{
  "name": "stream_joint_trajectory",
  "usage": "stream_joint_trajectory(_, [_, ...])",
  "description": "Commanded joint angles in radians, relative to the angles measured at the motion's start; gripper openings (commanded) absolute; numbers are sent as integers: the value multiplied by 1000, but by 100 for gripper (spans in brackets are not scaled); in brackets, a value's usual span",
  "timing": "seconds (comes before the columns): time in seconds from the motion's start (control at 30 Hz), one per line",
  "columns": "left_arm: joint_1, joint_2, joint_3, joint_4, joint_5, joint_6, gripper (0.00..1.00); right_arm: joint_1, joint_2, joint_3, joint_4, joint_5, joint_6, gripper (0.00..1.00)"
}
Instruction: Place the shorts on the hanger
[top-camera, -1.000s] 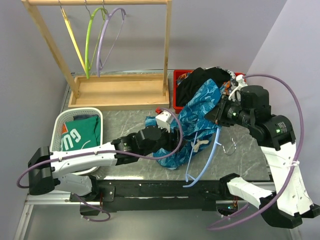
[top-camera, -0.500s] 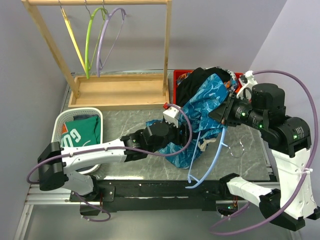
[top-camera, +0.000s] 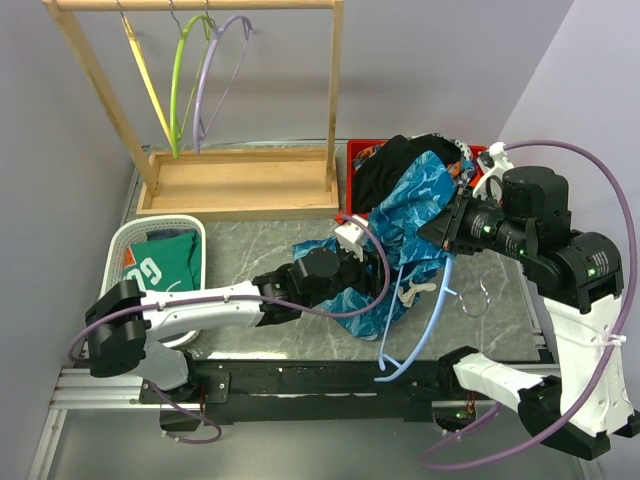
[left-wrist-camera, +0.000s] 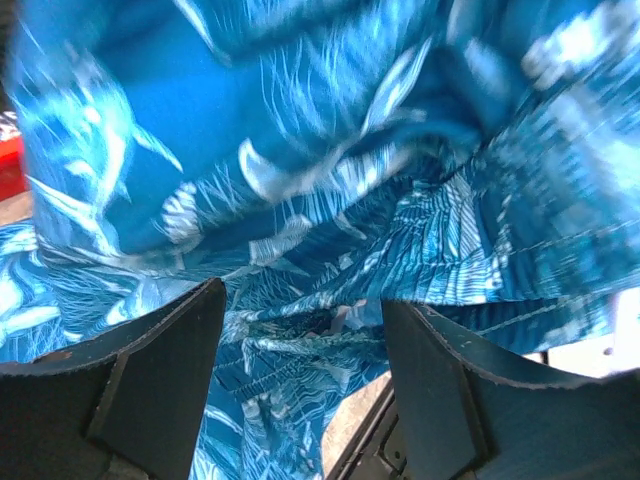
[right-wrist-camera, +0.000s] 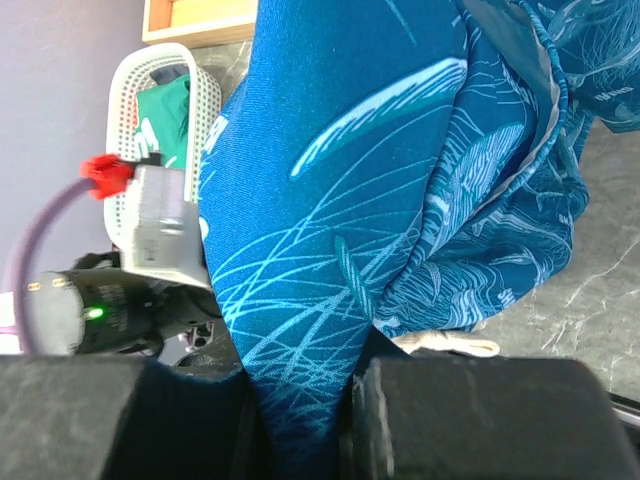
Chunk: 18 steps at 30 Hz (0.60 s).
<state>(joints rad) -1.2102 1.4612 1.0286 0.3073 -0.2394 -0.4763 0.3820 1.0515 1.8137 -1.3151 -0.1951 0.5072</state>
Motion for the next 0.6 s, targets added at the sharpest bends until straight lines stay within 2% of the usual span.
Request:
stream_joint_trajectory(0.0, [-5, 21, -60, 162, 57, 12, 69, 8, -2, 62, 42, 0, -4, 0])
stream_joint_trajectory(0.37, [-9, 24, -134, 315, -63, 31, 68, 8, -8, 44, 49, 14, 1, 0])
stream_joint_trajectory(0.47, [-9, 34, -142, 371, -83, 38, 64, 8, -10, 12, 71, -9, 10, 0])
stream_joint_trajectory(0.57, [-5, 54, -159, 430, -101, 30, 56, 9, -8, 9, 73, -6, 16, 0])
